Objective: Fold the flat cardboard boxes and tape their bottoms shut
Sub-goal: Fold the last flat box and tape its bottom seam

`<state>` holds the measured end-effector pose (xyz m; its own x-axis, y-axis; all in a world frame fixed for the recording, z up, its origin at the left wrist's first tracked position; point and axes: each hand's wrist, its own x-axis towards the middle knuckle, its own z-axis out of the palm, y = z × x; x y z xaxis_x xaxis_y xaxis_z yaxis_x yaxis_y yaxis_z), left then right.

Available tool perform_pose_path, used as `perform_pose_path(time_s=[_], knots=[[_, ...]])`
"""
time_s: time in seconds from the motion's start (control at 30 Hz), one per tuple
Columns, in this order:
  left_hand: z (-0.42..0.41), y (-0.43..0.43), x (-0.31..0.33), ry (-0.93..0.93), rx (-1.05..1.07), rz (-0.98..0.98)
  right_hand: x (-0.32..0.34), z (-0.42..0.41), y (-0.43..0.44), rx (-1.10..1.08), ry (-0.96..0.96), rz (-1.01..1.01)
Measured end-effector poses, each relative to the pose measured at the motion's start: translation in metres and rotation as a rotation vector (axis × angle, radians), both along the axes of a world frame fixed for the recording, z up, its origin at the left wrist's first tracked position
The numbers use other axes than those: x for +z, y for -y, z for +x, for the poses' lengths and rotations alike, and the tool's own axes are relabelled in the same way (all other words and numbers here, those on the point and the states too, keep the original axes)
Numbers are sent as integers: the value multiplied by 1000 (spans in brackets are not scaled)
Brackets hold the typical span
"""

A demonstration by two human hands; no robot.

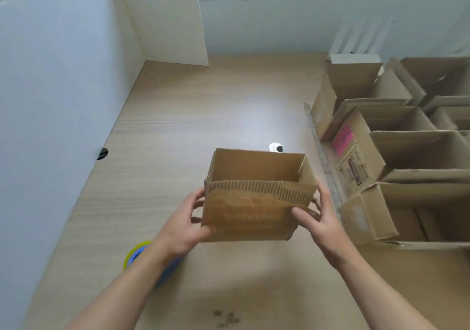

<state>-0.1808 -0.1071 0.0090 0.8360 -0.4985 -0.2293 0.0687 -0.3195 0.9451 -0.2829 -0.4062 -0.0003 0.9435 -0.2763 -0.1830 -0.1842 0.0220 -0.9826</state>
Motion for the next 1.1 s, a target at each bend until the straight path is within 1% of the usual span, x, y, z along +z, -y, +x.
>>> perform_pose_path(time_s=[0.07, 0.17, 0.23, 0.37, 0.43, 0.53, 0.63, 0.73, 0.8, 0.9, 1.0, 1.03, 1.1], knots=[[-40, -2, -5, 58, 19, 18, -3, -32, -5, 25, -9, -86], [-91, -6, -14, 34, 124, -11, -14, -72, -14, 66, -20, -169], [-117, -10, -19, 54, 168, 11, -22, -92, -16, 55, -13, -214], [-147, -16, -23, 69, 167, 91, -28, -115, -18, 91, -30, -163], [-149, -13, -23, 93, 199, 151, -31, -122, -18, 83, -48, -187], [-146, 1, -21, 187, 270, 246, -28, -124, -18, 58, -118, -242], [-140, 11, -20, 162, 344, 284, -24, -116, -19, 60, -179, -269], [-118, 13, -16, 152, 226, 384, -20, -103, -14, 131, -217, -327], [-99, 12, -10, 138, 146, 434, -17, -96, -7, 168, -244, -322], [-89, 10, -8, 192, 101, 400, -16, -90, -3, 185, -257, -278], [-102, 9, -21, 272, 126, 364, -19, -87, -6, 123, -179, -306], [-106, 9, -26, 271, 148, 349, -20, -86, -7, 98, -157, -320], [-112, 12, -34, 212, 214, 305, -23, -83, -12, 71, -148, -359]])
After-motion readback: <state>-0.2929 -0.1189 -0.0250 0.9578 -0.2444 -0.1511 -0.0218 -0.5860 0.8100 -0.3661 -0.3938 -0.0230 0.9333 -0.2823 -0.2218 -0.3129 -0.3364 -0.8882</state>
